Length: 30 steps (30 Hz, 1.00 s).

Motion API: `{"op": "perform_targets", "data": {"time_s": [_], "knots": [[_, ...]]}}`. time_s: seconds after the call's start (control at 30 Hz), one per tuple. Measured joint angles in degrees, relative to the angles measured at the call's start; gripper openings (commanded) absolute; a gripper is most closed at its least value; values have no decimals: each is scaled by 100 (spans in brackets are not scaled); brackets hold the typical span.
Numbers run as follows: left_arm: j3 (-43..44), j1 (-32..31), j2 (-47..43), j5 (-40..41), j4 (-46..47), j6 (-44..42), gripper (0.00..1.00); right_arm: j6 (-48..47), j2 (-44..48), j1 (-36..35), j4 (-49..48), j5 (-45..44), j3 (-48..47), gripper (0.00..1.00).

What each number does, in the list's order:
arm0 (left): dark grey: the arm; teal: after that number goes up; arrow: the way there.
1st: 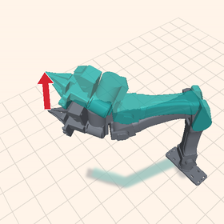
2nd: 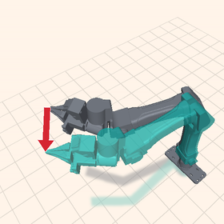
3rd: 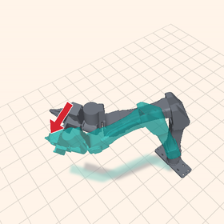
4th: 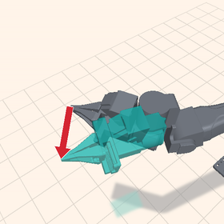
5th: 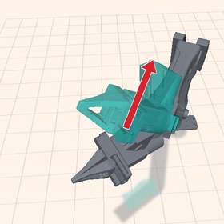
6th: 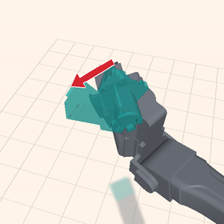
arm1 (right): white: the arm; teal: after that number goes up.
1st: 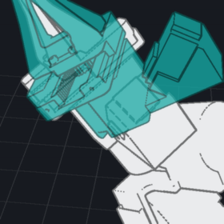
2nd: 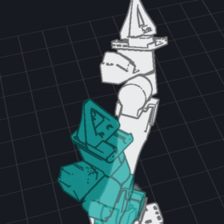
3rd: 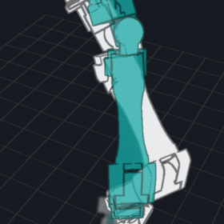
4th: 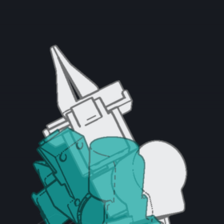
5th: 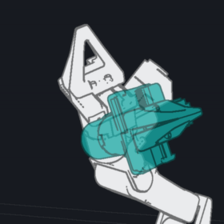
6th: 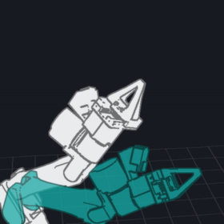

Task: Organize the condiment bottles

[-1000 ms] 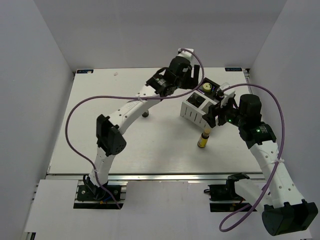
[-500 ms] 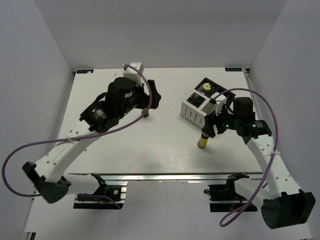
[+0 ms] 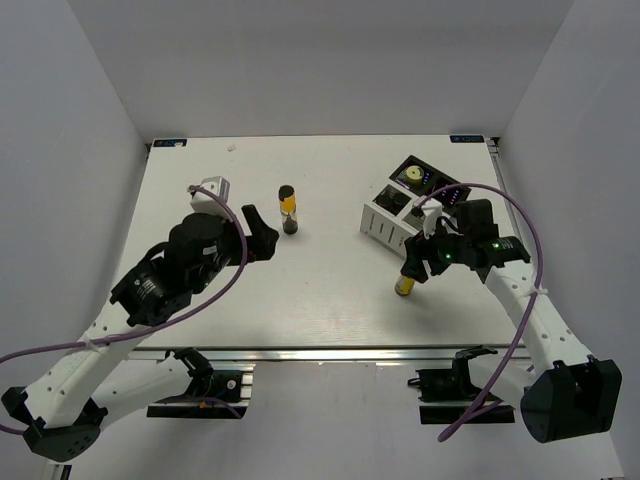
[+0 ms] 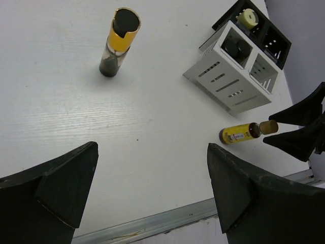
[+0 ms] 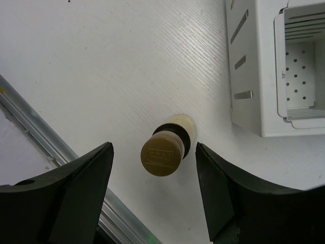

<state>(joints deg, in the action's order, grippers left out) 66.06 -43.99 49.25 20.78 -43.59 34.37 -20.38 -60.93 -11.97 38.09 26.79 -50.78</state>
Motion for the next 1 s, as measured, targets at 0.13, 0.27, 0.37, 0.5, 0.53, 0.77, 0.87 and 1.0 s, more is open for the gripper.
{"op": "perform_targets", "data": {"time_s": [0.13,0.27,0.37,0.5,0.53,0.77,0.87,1.0], "knots": [[-61,0,-101,101,-212,155,97,-13,7,-7,-42,-7,129,67],[-184,0,-105,133,-280,245,98,-26,11,-17,-85,-70,350,61],[-319,0,-103,133,-321,286,98,-52,35,-22,-151,-175,507,57],[-387,0,-94,170,-382,323,98,-85,129,-44,-313,-267,643,49],[-387,0,-101,199,-400,337,98,-90,144,-44,-352,-273,669,48],[-577,0,-262,339,-446,424,98,-114,181,-59,-533,-363,785,40],[-597,0,-254,374,-479,446,98,-109,247,-61,-570,-420,866,37],[-597,0,-205,420,-549,448,98,-92,337,-63,-612,-435,942,45]]}}
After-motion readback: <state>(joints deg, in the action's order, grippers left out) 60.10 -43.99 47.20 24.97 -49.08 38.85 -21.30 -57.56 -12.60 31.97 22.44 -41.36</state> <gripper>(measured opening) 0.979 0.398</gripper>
